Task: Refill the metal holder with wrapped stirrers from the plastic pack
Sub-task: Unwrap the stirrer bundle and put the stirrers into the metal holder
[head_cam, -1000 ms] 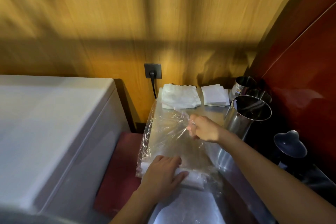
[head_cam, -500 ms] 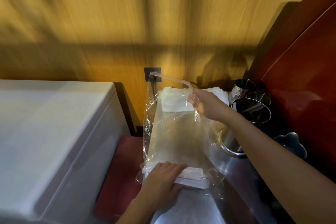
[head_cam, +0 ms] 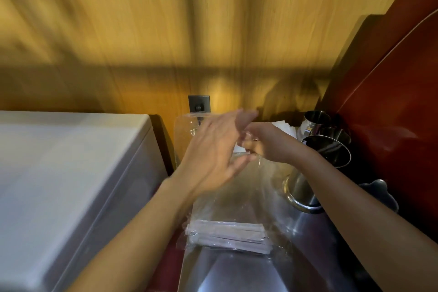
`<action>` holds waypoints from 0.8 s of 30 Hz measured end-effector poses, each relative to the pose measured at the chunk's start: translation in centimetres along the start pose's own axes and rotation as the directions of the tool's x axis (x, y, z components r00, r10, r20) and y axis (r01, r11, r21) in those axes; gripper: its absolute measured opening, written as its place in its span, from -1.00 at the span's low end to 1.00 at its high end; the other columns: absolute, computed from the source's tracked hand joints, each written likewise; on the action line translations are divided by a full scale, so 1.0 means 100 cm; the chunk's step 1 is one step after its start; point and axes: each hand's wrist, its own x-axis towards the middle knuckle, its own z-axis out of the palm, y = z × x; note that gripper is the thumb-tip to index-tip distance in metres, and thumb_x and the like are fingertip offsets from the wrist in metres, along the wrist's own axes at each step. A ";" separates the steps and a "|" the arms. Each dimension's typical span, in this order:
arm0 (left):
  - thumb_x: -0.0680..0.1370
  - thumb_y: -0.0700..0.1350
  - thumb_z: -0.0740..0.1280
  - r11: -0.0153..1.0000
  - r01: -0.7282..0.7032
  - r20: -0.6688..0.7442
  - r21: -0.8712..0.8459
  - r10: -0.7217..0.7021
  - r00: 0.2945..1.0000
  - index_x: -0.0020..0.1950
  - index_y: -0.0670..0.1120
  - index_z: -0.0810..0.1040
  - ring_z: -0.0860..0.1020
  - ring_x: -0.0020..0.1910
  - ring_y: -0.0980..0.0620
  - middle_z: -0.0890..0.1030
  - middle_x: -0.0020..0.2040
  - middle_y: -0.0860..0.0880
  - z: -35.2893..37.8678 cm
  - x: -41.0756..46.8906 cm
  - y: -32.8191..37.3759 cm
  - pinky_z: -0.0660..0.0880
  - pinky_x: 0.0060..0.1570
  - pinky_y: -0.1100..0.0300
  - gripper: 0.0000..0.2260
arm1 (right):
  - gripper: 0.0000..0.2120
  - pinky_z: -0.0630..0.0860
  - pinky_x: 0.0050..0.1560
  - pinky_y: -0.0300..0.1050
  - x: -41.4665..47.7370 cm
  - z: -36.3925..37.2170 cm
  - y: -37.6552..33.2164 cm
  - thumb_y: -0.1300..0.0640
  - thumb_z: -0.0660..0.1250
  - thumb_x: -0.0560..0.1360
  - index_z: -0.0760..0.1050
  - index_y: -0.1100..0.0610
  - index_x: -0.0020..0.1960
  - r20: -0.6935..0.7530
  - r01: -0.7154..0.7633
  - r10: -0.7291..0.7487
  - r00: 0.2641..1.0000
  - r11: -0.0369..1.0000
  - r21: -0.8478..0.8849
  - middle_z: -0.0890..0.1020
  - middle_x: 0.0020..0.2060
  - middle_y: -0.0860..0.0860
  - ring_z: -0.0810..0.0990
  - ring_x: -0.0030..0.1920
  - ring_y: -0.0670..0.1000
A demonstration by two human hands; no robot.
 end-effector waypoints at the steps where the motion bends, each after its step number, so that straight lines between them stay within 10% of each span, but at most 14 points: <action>1: 0.36 0.02 0.47 1.000 -0.009 0.086 0.024 0.007 0.996 0.40 -0.03 0.18 0.35 0.32 -0.05 0.49 0.28 -0.14 -0.002 0.013 -0.002 0.19 0.24 0.11 -0.28 | -0.77 0.48 -0.10 0.03 -0.001 -0.001 -0.002 0.19 0.29 0.50 0.38 -0.06 -0.26 -0.006 0.007 -0.007 1.000 1.000 -0.020 0.52 -0.29 -0.07 0.53 -0.19 0.05; 4: 0.34 0.06 0.48 0.986 0.012 0.329 0.165 -0.067 0.942 0.45 0.03 0.05 0.41 0.22 -0.07 0.55 0.18 -0.11 0.002 0.036 -0.014 0.15 0.25 0.11 -0.17 | -0.76 0.46 -0.13 0.06 -0.004 -0.005 -0.003 0.21 0.27 0.47 0.35 -0.05 -0.29 -0.006 -0.006 0.006 1.000 1.000 -0.024 0.54 -0.27 0.01 0.53 -0.18 0.09; 7: 0.47 -0.02 0.37 0.981 -0.029 0.332 0.190 -0.036 0.943 0.28 -0.03 0.37 0.57 -0.10 -0.10 0.66 -0.08 -0.08 -0.001 0.041 -0.032 0.32 -0.15 0.18 -0.59 | -0.86 0.44 -0.17 -0.09 -0.009 -0.008 0.003 0.11 0.36 0.44 0.41 0.02 -0.07 -0.026 -0.030 0.032 0.999 0.997 0.071 0.55 -0.16 0.00 0.54 -0.15 0.00; 12: 0.47 -0.15 0.38 0.994 0.101 0.207 0.046 -0.108 0.972 -0.17 -0.07 0.57 0.58 -0.24 -0.05 0.66 -0.22 -0.01 -0.011 0.030 -0.055 0.40 -0.30 0.16 -0.97 | -0.18 0.52 -0.03 -0.19 -0.029 -0.002 0.019 -0.13 0.50 0.23 0.10 -0.26 0.34 -0.125 -0.096 0.150 0.981 0.928 0.361 0.46 0.05 -0.16 0.56 0.02 -0.10; 18: 0.46 -0.16 0.40 0.941 0.304 0.156 -0.151 -0.281 0.947 -0.09 -0.09 0.58 0.58 -0.14 -0.04 0.65 -0.13 -0.07 -0.019 0.016 -0.064 0.52 -0.10 -0.05 -0.94 | -0.79 0.47 -0.11 -0.10 -0.034 0.049 0.042 0.21 0.43 0.37 0.52 -0.10 -0.26 -0.295 -0.074 0.301 0.907 0.802 0.592 0.61 -0.24 -0.03 0.56 -0.14 0.02; 24: 0.43 -0.03 0.34 0.961 -0.183 0.040 0.206 0.178 0.983 0.21 -0.09 0.44 0.50 0.14 -0.10 0.58 0.14 -0.12 -0.024 0.027 -0.021 0.31 0.16 0.01 -0.62 | -0.80 0.43 -0.21 -0.19 -0.035 0.046 0.036 0.21 0.39 0.38 0.55 -0.03 -0.36 -0.297 -0.083 0.249 0.922 0.874 0.478 0.60 -0.42 -0.12 0.53 -0.32 -0.18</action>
